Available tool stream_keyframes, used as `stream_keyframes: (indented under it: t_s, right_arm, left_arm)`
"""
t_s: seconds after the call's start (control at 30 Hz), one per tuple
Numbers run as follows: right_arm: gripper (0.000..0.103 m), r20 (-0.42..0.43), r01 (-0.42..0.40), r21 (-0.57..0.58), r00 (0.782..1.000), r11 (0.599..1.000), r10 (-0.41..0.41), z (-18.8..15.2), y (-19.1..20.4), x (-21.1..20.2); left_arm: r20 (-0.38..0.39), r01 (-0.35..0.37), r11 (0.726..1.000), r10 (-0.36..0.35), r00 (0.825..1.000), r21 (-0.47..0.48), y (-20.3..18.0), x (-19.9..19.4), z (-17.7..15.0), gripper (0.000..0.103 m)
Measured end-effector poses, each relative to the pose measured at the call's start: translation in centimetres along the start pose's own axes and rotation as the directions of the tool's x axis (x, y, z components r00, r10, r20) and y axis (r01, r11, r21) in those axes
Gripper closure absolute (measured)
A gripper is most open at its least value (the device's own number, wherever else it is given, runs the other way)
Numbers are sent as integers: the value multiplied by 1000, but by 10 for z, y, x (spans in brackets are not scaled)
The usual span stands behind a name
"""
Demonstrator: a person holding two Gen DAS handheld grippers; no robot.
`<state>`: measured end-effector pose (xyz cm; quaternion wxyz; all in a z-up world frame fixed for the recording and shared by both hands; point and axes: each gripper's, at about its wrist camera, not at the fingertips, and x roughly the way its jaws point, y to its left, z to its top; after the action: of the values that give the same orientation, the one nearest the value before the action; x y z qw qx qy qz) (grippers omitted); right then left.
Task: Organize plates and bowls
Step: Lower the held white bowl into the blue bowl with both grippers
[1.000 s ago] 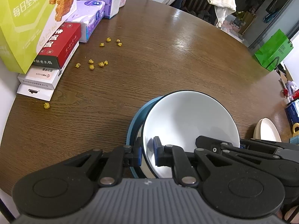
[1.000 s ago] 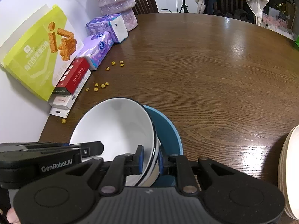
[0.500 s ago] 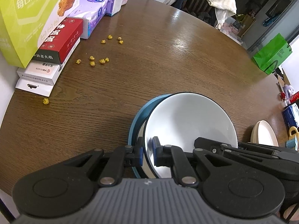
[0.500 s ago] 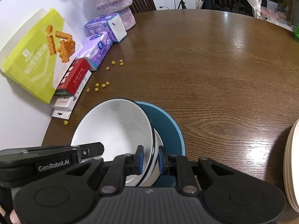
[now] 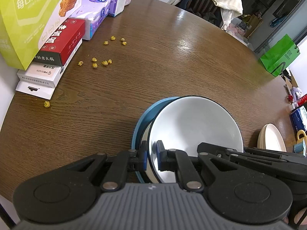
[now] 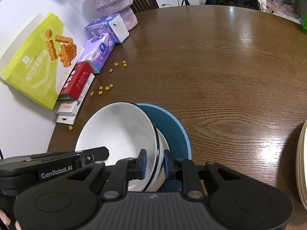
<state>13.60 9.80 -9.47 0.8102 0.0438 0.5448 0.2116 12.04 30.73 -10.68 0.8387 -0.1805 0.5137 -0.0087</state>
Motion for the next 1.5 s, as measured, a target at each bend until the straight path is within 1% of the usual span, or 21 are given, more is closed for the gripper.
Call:
stream_keyframes:
  t_s: [0.1, 0.27, 0.33, 0.4, 0.43, 0.8, 0.87, 0.97, 1.13, 1.23, 1.27, 1.33, 1.43, 1.5]
  right_arm:
    - [79, -5, -9, 3, 1000, 1000, 9, 0, 1, 0]
    - [79, -10, -17, 17, 1000, 1000, 17, 2, -1, -1]
    - [81, -8, -10, 10, 1000, 1000, 10, 1, 0, -2]
    - [89, -6, 3, 10, 1000, 1000, -3, 1, 0, -1]
    - [90, -7, 7, 15, 1000, 1000, -7, 1, -1, -1]
    - [90, -11, -5, 29, 1000, 1000, 5, 2, -4, 0]
    - [90, -15, -7, 30, 1000, 1000, 7, 2, -4, 1]
    - [90, -18, -11, 39, 1000, 999, 12, 3, -5, 1]
    - [89, -14, -23, 55, 1000, 998, 24, 4, -8, -2]
    - [89, -14, -21, 62, 1000, 998, 22, 4, -9, -3]
    - [87, -8, -20, 66, 1000, 998, 21, 5, -10, -5]
    - [87, 4, -11, 70, 1000, 997, 11, 7, -11, -9]
    - [90, 15, -6, 66, 1000, 998, 5, 7, -12, -11]
    - [95, 20, 4, 61, 1000, 998, -5, 6, -12, -11]
  left_arm:
    - [-1, 2, 1000, -2, 1000, -2, 0, 1, 0, 93]
    - [1, -1, 1000, 1, 1000, 2, 0, 2, 0, 93]
    - [2, -3, 1000, 3, 1000, 4, 0, 1, 0, 93]
    - [4, -5, 1000, 5, 1000, 10, -1, 0, 0, 93]
    - [4, -7, 1000, 7, 1000, 15, -2, 0, 0, 93]
    - [-2, -23, 999, 23, 1000, 40, -7, -9, 6, 93]
    - [3, -27, 999, 27, 1000, 43, -7, -10, 5, 96]
    - [2, -9, 1000, 9, 1000, 24, -2, -9, 6, 97]
    - [3, 1, 1000, -1, 1000, 10, 1, -9, 5, 97]
    - [3, 4, 1000, -4, 1000, 5, 2, -8, 4, 97]
    - [3, 4, 1000, -4, 1000, 6, 2, -8, 3, 96]
    - [2, 2, 1000, -2, 1000, 8, 1, -7, 3, 96]
    - [0, 2, 1000, -2, 1000, 5, 1, -6, 3, 97]
    - [-3, -4, 1000, 4, 1000, 12, 0, -6, 4, 97]
